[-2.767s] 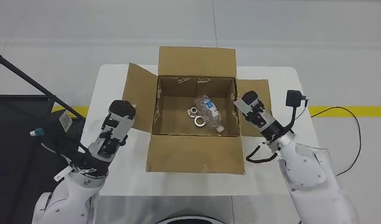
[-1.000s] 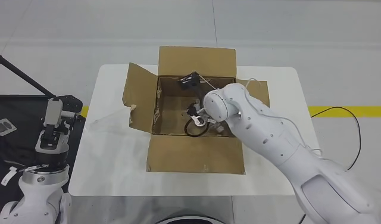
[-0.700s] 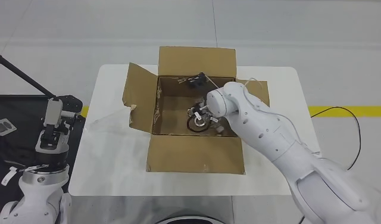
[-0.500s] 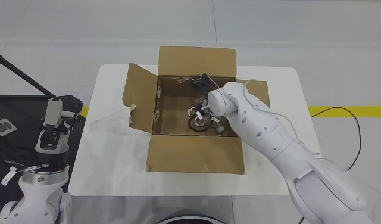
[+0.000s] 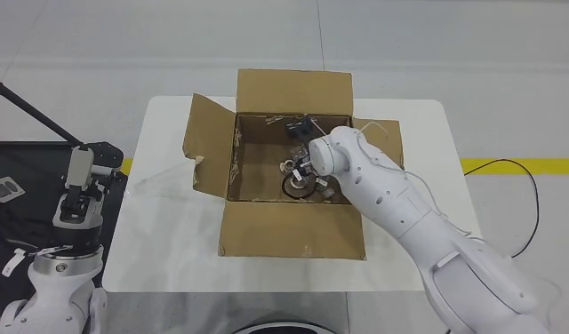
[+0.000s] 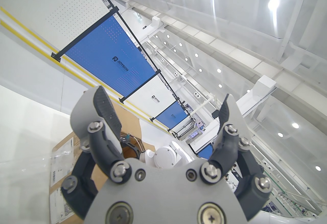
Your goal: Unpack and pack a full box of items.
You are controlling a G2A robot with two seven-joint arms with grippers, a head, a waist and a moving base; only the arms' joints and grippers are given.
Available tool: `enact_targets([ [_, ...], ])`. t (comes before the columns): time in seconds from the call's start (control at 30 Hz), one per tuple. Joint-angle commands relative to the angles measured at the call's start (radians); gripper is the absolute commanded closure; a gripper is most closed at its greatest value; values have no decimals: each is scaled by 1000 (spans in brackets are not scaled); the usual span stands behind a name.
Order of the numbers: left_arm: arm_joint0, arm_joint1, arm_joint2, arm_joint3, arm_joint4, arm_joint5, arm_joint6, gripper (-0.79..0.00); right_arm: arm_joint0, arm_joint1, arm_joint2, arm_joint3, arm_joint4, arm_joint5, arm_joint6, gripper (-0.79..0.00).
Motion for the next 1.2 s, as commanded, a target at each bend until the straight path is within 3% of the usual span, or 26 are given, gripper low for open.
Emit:
enact_targets([
  [0.0, 0, 0, 0, 0, 0, 0, 0, -785, 0, -2, 3, 2, -6, 1, 3, -237],
  [0.07, 0, 0, 0, 0, 0, 0, 0, -785, 0, -4, 7, 0, -13, 2, 6, -151],
  [0.13, 0, 0, 0, 0, 0, 0, 0, -785, -1, -5, 13, -5, -21, 3, 8, 0],
  [0.53, 0, 0, 0, 0, 0, 0, 0, -785, -30, 16, 90, -133, -58, -19, 20, 0],
  [0.77, 0, 0, 0, 0, 0, 0, 0, -785, -118, 75, 245, -373, -50, -96, 33, 0],
  [1.17, 0, 0, 0, 0, 0, 0, 0, -785, -400, 170, 586, -858, -1, -234, 14, 0],
])
